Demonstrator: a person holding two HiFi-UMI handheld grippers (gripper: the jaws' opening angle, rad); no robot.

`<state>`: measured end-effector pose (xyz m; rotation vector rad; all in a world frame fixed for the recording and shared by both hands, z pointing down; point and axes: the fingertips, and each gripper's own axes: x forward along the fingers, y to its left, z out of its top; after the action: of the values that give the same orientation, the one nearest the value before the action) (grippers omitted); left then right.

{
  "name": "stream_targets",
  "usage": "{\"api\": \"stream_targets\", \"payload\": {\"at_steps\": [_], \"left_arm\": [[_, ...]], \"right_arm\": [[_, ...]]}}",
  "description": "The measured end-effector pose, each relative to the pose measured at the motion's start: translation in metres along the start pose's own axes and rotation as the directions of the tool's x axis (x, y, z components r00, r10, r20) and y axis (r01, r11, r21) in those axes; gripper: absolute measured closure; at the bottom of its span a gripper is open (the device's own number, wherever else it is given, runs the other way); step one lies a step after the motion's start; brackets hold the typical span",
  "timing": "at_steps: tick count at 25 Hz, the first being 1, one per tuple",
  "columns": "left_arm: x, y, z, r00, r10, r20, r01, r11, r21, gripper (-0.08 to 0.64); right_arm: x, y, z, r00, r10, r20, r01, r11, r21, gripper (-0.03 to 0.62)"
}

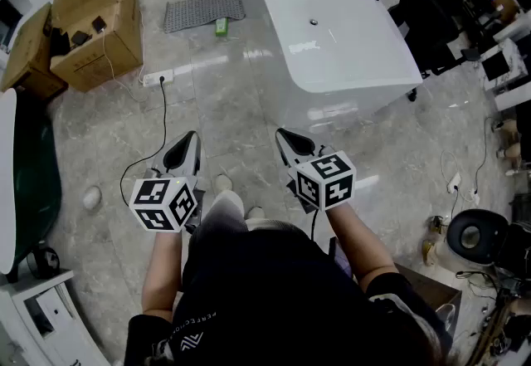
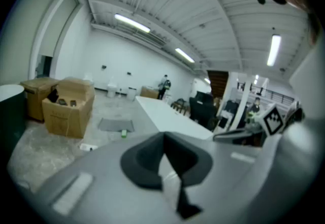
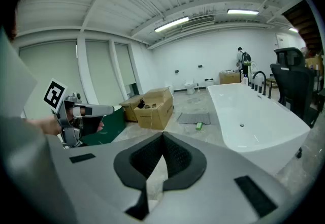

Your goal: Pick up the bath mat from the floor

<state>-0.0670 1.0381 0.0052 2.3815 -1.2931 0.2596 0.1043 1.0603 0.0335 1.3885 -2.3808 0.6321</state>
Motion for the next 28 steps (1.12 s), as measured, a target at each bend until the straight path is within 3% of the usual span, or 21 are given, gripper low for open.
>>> {"api": "stream_targets", "payload": {"at_steps": [13,22,28], "left_arm": [[0.040,0.045,0.023,1.000,-0.020,-0.011,0.019,0.999,-0.034,0.554],[0.072,0.097,0.052,1.000,-0.030,0.003,0.030,0.998,-0.047,0.554],[0.095,0.120,0.055,0.997,-0.075,-0.025,0.073,0.996,-0.052,0.554]], "right_arm": [[0.062,-0.012,0.035,1.000,0.031,-0.001,-0.031,0.996,0.086,0.598],[0.132,-0.012,0.065,0.997,0.068,-0.029,-0.065,0.995,0.082,0.598],[0.166,-0.016,0.080,0.997,0.062,-0.051,-0.059,0.996,0.068,0.598]]}}
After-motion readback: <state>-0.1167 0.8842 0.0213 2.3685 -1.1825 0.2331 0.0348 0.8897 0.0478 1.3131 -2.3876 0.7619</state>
